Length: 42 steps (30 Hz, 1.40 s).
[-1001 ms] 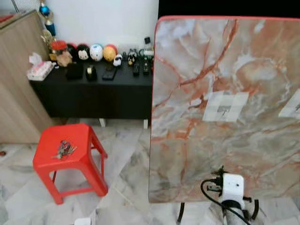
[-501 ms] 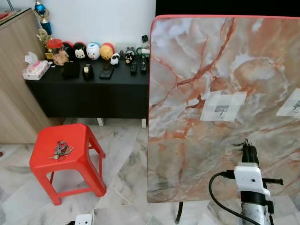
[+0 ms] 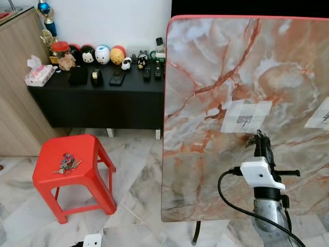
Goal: Hang keys on a hook
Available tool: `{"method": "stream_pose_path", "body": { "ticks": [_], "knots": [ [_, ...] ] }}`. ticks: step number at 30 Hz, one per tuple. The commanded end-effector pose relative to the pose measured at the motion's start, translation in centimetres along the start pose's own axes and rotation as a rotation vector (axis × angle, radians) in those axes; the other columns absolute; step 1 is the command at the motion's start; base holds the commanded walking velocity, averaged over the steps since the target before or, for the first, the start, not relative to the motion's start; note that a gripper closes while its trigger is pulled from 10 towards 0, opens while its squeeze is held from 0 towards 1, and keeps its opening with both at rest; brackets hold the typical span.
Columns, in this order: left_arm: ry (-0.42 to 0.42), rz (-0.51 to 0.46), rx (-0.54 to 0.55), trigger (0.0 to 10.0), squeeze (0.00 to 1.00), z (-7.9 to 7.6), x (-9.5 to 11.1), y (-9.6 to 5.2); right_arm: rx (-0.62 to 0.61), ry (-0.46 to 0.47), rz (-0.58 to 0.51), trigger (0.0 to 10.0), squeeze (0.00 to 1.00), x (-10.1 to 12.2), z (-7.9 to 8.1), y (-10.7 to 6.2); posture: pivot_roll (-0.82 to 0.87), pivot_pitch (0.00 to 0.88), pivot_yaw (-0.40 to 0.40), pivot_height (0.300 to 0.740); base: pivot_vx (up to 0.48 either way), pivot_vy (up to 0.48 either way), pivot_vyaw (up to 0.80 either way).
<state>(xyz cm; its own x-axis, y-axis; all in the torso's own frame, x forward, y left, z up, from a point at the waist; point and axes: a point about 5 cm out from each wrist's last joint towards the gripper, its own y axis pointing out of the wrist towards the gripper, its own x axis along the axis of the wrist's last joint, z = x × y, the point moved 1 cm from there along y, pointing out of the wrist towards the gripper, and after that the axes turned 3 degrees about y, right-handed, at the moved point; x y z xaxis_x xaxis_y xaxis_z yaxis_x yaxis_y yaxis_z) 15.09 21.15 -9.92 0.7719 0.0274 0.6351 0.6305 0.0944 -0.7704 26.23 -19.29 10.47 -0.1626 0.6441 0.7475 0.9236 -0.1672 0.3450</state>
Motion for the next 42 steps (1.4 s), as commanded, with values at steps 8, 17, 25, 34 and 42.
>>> {"method": "stream_pose_path", "body": {
  "ticks": [8,17,25,34,42],
  "knots": [
    [-0.011,-0.004,-0.006,10.0,0.00,-0.5,0.0,0.0,0.058,-0.036,-0.015,10.0,0.00,0.1,0.9,-0.3,-0.05,0.000,-0.062,0.740,0.000,0.000,0.00],
    [-0.009,-0.017,-0.009,10.0,0.00,-0.6,0.2,0.1,0.051,-0.063,0.001,10.0,0.00,-0.2,1.0,-0.1,-0.05,0.000,-0.063,0.740,0.000,0.000,0.00],
    [-0.008,0.003,-0.004,10.0,0.00,-0.4,-0.1,0.0,0.041,-0.072,-0.008,10.0,0.00,-0.1,0.9,0.2,-0.05,0.000,-0.065,0.740,0.000,0.000,0.00],
    [-0.009,0.010,-0.005,10.0,0.00,-0.3,-0.3,0.0,0.024,-0.097,-0.021,10.0,0.00,0.1,0.7,0.2,-0.05,0.000,-0.064,0.740,0.000,0.000,0.00],
    [-0.013,0.000,-0.005,10.0,0.00,-0.4,-0.1,0.0,0.024,-0.113,-0.027,10.0,0.00,0.1,0.8,0.8,-0.05,0.000,-0.067,0.740,0.000,0.000,0.00]
  ]
}}
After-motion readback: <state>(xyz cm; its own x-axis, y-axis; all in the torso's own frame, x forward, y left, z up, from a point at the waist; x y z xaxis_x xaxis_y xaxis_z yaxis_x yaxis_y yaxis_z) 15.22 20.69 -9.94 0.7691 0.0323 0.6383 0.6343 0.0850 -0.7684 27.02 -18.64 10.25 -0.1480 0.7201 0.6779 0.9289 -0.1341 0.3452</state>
